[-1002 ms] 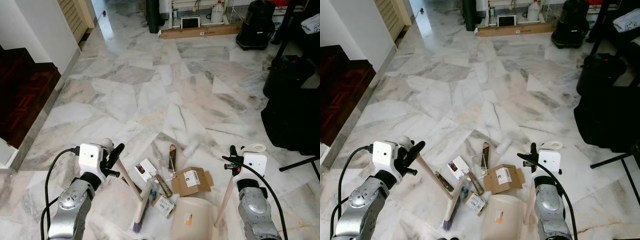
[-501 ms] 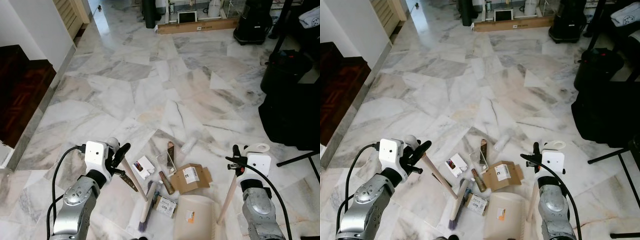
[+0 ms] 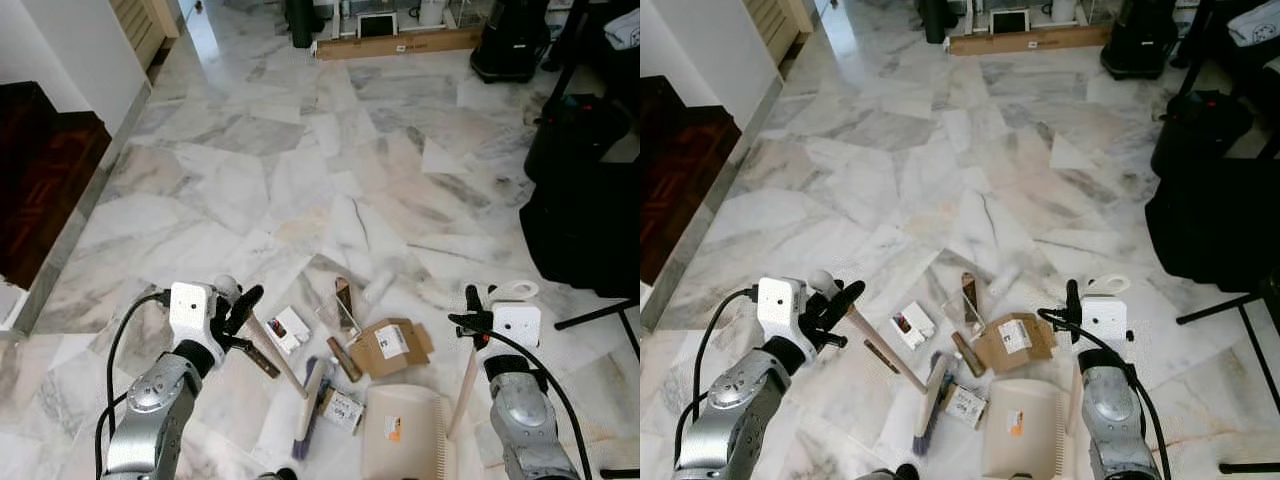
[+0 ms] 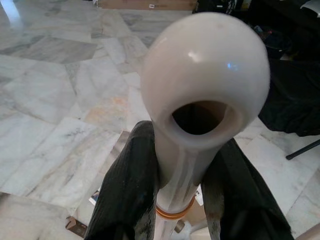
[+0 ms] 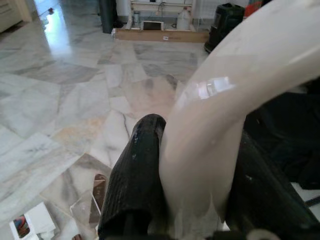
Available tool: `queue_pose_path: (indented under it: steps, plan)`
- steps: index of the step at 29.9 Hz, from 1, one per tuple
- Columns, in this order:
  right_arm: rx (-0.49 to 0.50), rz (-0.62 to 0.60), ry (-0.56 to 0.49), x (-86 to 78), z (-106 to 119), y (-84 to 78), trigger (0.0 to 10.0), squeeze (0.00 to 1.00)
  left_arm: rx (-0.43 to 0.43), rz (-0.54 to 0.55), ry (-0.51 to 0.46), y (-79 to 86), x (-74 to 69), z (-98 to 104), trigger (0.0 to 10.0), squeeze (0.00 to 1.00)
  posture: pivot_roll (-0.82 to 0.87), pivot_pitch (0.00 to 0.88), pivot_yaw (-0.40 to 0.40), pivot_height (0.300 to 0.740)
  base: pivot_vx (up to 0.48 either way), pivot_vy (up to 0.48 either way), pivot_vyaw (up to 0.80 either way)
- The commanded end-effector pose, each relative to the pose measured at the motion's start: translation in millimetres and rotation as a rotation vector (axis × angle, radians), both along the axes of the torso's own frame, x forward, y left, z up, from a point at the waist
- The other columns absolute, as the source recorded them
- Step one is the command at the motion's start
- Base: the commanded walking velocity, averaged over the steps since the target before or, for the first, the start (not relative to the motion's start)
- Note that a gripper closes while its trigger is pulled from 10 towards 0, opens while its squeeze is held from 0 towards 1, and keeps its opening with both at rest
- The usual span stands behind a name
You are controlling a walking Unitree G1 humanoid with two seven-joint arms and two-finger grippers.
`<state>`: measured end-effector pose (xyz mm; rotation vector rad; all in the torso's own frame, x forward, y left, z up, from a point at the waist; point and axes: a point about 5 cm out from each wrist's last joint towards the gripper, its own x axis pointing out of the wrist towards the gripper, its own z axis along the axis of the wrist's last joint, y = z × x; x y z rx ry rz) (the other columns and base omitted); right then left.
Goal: Sweep floor
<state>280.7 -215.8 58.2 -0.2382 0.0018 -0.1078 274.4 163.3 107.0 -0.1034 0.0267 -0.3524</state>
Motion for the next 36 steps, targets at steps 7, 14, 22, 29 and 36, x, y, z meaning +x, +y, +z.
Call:
queue_pose_path:
  steps: [7,14,22,29,36]
  plan:
    - [-0.062,-0.063,-0.003,-9.8,-2,-10.6,10.0,0.00,-0.036,-0.033,0.049,-1.9,-7.0,-8,10.0,0.00,-0.02,0.212,0.089,0.740,0.000,0.000,0.00]
    - [-0.076,-0.116,-0.012,-11.4,-4,-11.6,10.0,0.00,-0.036,-0.034,0.047,-1.4,-8.3,-5,10.0,0.00,-0.01,0.221,0.096,0.740,0.000,0.000,0.00]
    - [-0.117,-0.161,-0.012,-14.7,-5,-16.7,10.0,0.00,-0.028,-0.035,0.053,1.4,-10.6,-5,10.0,0.00,0.00,0.224,0.104,0.740,0.000,0.000,0.00]
    - [-0.133,-0.177,-0.020,-15.2,-2,-24.8,10.0,0.00,-0.030,-0.039,0.052,0.9,-9.4,-4,10.0,0.00,-0.01,0.223,0.104,0.740,0.000,0.000,0.00]
    - [-0.133,-0.184,-0.013,-14.4,-5,-20.8,10.0,0.00,-0.031,-0.047,0.055,-0.4,-10.6,-4,10.0,0.00,0.00,0.225,0.108,0.740,0.000,0.000,0.00]
